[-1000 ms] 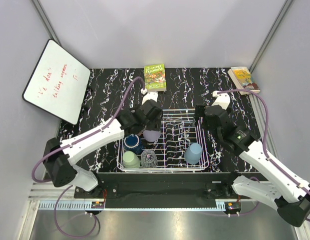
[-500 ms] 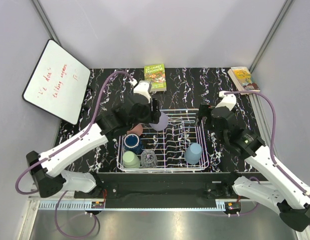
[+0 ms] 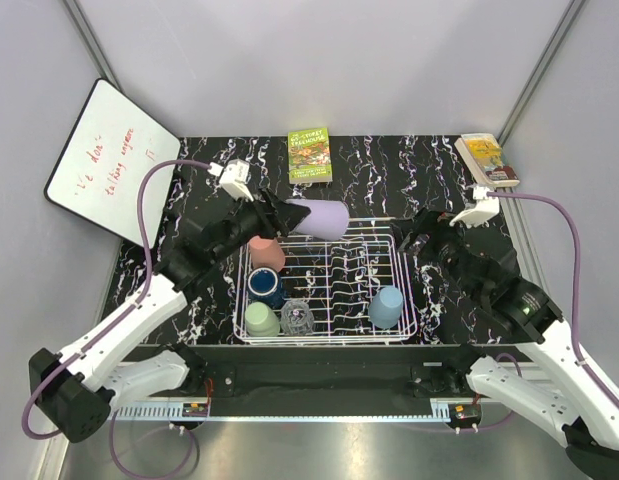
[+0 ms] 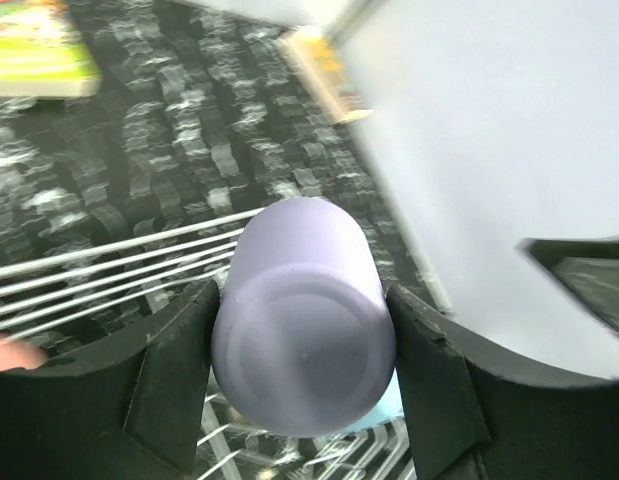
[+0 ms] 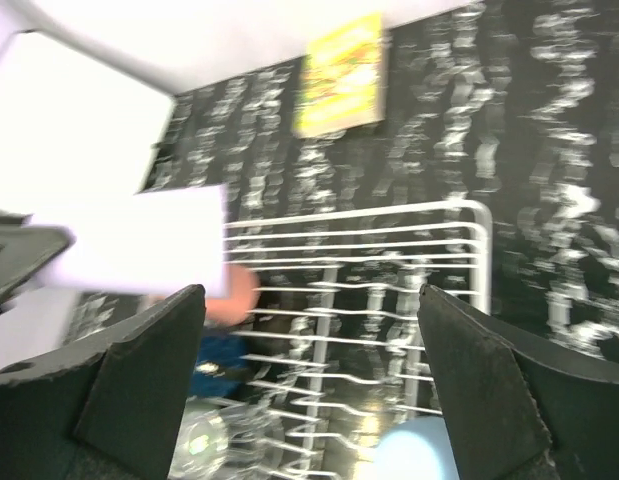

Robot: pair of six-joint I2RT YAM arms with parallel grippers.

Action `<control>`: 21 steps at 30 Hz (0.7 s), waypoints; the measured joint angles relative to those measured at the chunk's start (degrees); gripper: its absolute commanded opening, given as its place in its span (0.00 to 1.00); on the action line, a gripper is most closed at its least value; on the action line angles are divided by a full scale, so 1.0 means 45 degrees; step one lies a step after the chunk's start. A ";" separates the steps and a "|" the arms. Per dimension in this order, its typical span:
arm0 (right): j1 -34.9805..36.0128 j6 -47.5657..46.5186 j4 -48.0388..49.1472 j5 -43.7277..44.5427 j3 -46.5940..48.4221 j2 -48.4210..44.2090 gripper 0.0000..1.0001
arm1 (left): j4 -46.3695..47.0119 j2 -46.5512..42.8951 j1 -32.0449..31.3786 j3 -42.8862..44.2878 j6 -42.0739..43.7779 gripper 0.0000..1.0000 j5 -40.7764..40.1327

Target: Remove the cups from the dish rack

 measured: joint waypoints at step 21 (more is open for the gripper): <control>0.0005 0.1234 0.3623 -0.4342 -0.1049 -0.0452 0.92 | 0.9360 0.1608 0.0850 -0.2045 -0.4362 0.00 0.5707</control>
